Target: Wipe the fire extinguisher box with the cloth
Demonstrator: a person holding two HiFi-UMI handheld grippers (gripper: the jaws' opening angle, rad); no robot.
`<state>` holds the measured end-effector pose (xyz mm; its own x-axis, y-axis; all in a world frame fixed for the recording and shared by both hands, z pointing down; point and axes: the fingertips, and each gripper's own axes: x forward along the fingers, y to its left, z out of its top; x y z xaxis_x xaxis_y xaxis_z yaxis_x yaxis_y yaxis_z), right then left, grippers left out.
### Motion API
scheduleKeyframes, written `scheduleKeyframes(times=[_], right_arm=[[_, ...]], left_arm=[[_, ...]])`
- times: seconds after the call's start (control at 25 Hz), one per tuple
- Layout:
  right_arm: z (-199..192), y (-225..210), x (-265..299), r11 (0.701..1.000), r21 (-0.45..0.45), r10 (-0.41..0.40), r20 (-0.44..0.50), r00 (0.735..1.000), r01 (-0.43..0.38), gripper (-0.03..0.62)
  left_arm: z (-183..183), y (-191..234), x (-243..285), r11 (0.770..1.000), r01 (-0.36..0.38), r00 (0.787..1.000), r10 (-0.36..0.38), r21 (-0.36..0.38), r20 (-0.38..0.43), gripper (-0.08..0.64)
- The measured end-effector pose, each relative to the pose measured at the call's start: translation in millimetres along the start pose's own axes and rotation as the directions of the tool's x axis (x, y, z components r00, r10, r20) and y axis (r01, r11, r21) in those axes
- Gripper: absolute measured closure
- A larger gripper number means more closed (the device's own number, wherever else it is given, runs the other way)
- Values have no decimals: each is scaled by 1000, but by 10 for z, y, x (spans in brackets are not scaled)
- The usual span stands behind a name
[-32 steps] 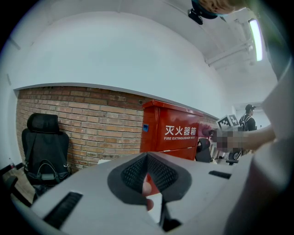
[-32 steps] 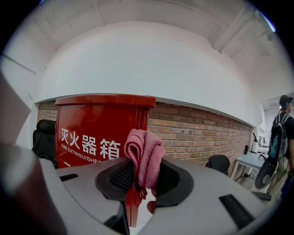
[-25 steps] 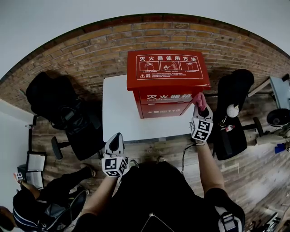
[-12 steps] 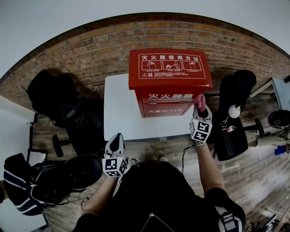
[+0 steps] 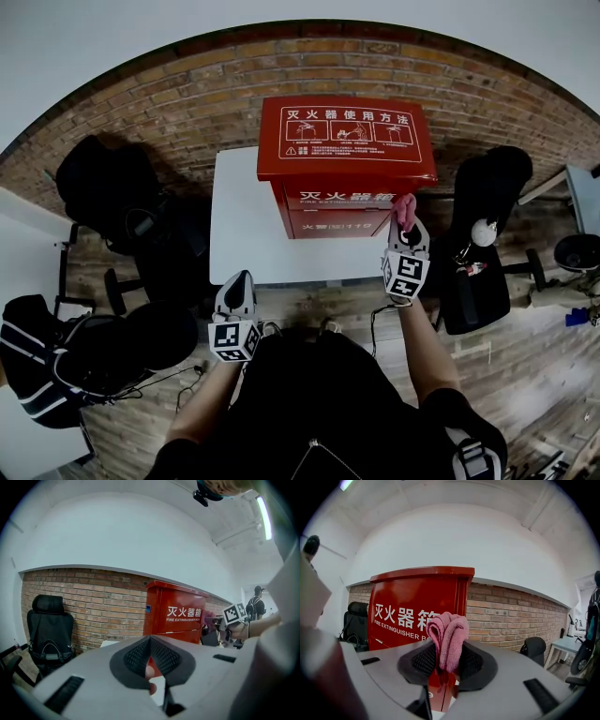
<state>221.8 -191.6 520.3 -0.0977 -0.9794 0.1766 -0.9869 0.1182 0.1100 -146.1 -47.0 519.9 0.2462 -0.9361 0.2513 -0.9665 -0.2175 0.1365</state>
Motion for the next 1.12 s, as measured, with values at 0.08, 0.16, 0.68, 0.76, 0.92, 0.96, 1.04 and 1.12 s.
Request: scheduleKeyframes(times=[0.08,0.16,0.68,0.76,0.92,0.96,1.04,1.12], right_arm=[[13,24,3,1000,-2,13,7,1000,-13,482],[16,33,2,1000,3,22,11,1000,-22,482],[79,407,9,984,-31,179,47,983,-178,482],[93,446,15,981,-30,194,52,980,-193,482],[111,513,12,977,-18,214,52,975,-213,482],[119,539,15,976,-17,219,53,974,-218,482],[131,588,21,974,-16,227,55,972,-227,482],[132,625,23,973,-13,232,55,971,-232,482]], left_arm=[[-4,-60,9,1000,-5,1000,5,-3,2,541],[-15,-126,7,1000,-13,1000,13,-5,5,541],[-149,-399,-177,993,-112,993,113,-27,22,541],[-165,-400,-222,991,-127,992,128,-30,22,541],[-170,-370,-312,989,-147,989,148,-33,24,541],[-170,-351,-328,988,-151,988,152,-33,25,541],[-178,-323,-354,987,-158,987,159,-35,26,541],[-179,-302,-373,986,-161,986,162,-37,28,541]])
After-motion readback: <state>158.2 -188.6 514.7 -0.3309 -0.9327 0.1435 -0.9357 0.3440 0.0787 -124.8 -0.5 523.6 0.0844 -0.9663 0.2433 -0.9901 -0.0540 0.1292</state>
